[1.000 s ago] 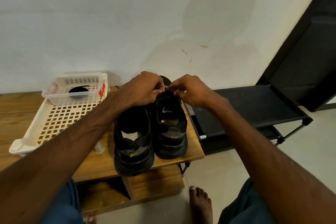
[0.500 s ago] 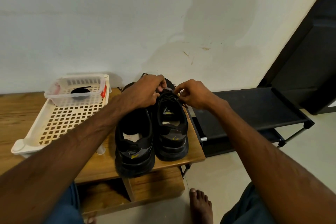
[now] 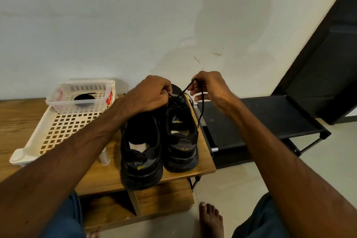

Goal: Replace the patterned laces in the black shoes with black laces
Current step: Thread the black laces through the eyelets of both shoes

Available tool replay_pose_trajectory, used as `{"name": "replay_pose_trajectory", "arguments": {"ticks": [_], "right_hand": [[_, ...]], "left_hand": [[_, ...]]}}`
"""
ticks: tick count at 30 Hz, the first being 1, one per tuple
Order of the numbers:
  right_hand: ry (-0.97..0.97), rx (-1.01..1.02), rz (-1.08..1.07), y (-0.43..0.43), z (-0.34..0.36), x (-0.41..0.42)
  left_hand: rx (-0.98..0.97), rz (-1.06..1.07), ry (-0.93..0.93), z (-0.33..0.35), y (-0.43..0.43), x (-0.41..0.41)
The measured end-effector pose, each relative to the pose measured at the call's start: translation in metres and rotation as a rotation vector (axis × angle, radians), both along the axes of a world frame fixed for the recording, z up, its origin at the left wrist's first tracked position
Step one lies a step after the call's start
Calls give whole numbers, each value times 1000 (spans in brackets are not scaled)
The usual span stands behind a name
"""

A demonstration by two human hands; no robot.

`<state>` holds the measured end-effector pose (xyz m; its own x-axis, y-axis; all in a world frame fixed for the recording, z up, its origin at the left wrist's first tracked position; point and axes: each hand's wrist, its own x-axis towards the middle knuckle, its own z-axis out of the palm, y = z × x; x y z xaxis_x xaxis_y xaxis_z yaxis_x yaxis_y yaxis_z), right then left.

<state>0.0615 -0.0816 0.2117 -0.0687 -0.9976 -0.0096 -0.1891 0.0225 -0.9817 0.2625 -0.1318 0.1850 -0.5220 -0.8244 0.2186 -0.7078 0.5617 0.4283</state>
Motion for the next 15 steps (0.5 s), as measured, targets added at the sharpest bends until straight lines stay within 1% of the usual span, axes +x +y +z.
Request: {"name": "replay_pose_trajectory", "arguments": {"ticks": [2,4,5,6,7,9,10,11,13,15], "right_hand": [[181,-19,-31,-1,-5,-2],[297,-69,-47,-3,-7,-11],[333,-90,-45,-4,-6,-16],[388,-105,-27,-4,-6,-22],[480,-108,11,-4,-6,-26],[679,-55,129,-5,-9,-28],[729,-10,191,-4,-12,-26],[742,26,247,-4,-16,-23],[748,21,314,-3,-21,-17],[791,-55,322,0,-20,-14]], "left_hand": [[91,31,159,9,3,-1],[275,91,401,15,5,-3],[354,110,482,16,5,-3],[393,103,501,17,6,-2],[372,81,441,17,6,1],[242,32,190,15,2,9],[187,11,56,14,0,13],[163,-16,-35,12,-1,16],[185,-62,-74,8,-4,18],[168,-72,-54,7,-2,18]]}}
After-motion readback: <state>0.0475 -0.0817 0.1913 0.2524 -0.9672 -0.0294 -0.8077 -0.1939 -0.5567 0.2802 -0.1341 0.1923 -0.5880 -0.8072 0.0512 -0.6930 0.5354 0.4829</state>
